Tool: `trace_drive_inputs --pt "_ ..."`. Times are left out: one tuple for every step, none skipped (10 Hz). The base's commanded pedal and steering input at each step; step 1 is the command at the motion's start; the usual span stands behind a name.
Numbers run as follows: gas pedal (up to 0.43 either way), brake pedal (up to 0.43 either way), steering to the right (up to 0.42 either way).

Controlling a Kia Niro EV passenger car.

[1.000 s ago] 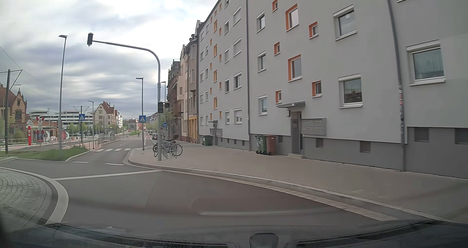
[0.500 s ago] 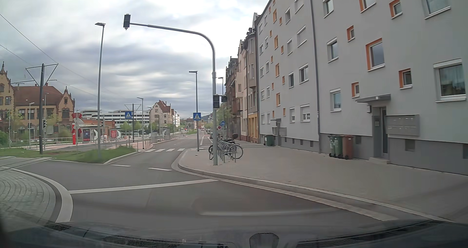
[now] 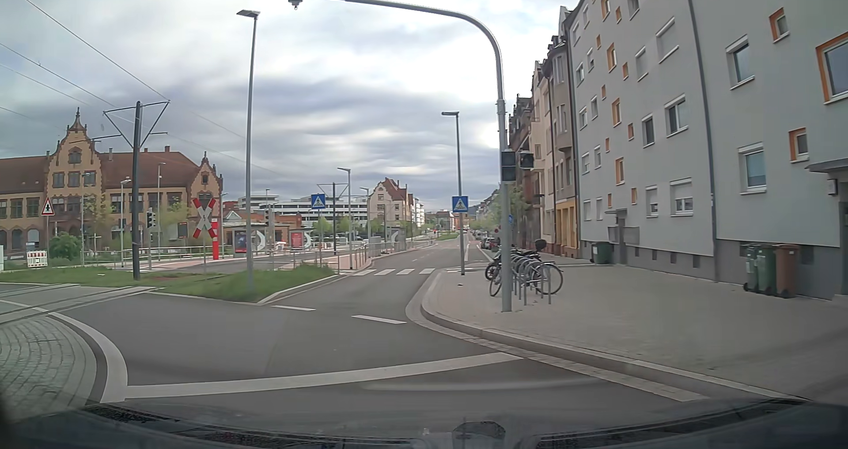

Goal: Follow the waypoints while adhering to traffic rules and regulations

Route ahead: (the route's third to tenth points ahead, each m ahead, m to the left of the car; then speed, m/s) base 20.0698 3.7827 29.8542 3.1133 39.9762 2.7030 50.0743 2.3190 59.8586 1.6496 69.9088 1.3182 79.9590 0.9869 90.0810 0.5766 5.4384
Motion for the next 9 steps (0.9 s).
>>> trace_drive_inputs --pt "0.047 0.0 -0.248" --pt "0.047 0.0 -0.23" --pt "0.047 0.0 -0.202" --pt "0.047 0.0 -0.171" --pt "0.047 0.0 -0.143" --pt "0.047 0.0 -0.119" --pt "0.047 0.0 -0.089" --pt "0.047 0.0 -0.069" --pt "0.047 0.0 -0.041"
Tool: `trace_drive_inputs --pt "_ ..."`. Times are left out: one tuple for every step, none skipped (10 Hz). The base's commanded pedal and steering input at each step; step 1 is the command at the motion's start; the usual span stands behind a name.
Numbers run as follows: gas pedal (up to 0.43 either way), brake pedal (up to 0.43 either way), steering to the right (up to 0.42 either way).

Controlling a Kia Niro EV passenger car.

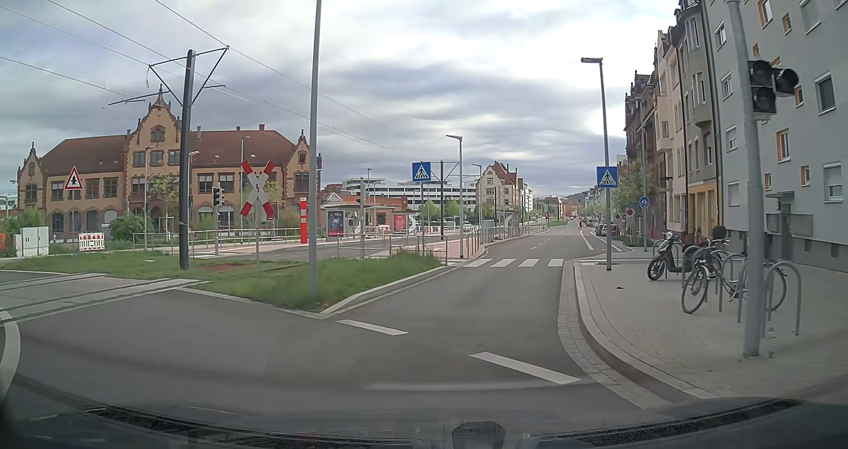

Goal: Follow the waypoints while adhering to traffic rules and regulations

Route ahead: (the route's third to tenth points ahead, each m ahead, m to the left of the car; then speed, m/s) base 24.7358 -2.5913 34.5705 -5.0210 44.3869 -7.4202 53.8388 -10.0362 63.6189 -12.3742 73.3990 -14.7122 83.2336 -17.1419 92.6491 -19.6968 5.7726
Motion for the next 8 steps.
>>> trace_drive_inputs --pt "0.047 0.0 -0.014" --pt "0.047 0.0 0.006" --pt "0.059 0.0 0.026" --pt "0.059 0.0 0.049" --pt "0.059 0.0 0.064" --pt "0.059 0.0 0.072" --pt "0.059 0.0 0.08" --pt "0.059 0.0 0.085"
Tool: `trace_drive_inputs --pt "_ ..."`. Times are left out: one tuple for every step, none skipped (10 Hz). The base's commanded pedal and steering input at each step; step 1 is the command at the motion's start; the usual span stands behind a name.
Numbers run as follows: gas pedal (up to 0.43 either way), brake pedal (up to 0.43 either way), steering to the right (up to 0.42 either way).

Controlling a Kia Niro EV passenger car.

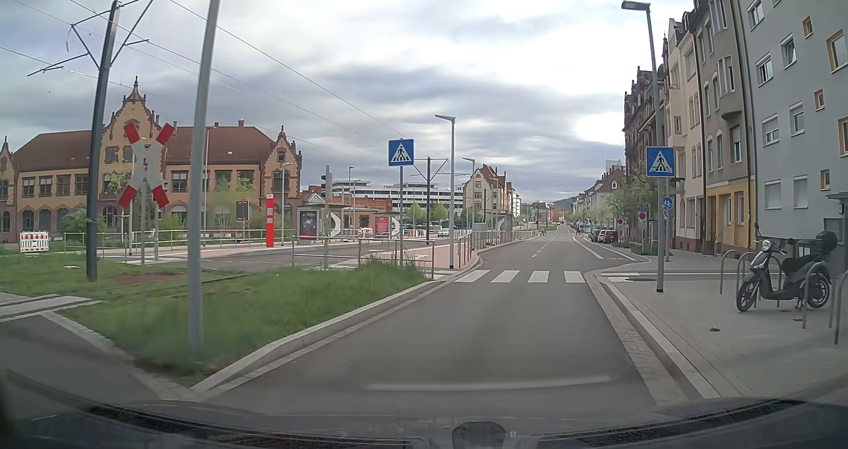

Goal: Follow the waypoints while adhering to traffic rules and regulations

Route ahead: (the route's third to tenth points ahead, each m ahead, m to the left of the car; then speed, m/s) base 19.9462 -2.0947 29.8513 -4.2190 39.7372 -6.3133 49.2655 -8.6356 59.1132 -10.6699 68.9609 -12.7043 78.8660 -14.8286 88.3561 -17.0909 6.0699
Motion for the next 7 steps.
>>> trace_drive_inputs --pt "0.059 0.0 0.091" --pt "0.059 0.0 0.093" --pt "0.059 0.0 0.093" --pt "0.059 0.0 0.093" --pt "0.059 0.0 0.093" --pt "0.059 0.0 0.093" --pt "0.059 0.0 0.093"
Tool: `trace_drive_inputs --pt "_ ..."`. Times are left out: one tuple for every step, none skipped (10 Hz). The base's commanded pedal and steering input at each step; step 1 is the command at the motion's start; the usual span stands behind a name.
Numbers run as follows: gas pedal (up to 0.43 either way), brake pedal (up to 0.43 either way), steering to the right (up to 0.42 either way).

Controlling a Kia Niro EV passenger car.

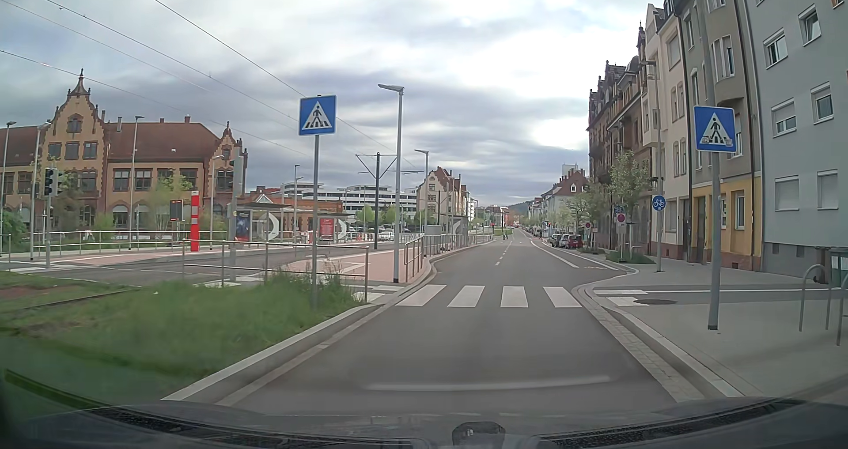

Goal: Follow the waypoints while adhering to traffic rules and regulations

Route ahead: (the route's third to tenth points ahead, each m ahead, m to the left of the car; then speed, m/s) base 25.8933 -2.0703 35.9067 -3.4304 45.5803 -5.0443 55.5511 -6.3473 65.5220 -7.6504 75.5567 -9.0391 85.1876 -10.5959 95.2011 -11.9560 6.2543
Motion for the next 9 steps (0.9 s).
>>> trace_drive_inputs --pt "0.059 0.0 0.091" --pt "0.059 0.0 0.091" --pt "0.059 0.0 0.09" --pt "0.059 0.0 0.09" --pt "0.059 0.0 0.088" --pt "0.059 0.0 0.088" --pt "0.059 0.0 0.087" --pt "0.059 0.0 0.086" --pt "0.059 0.0 0.086"
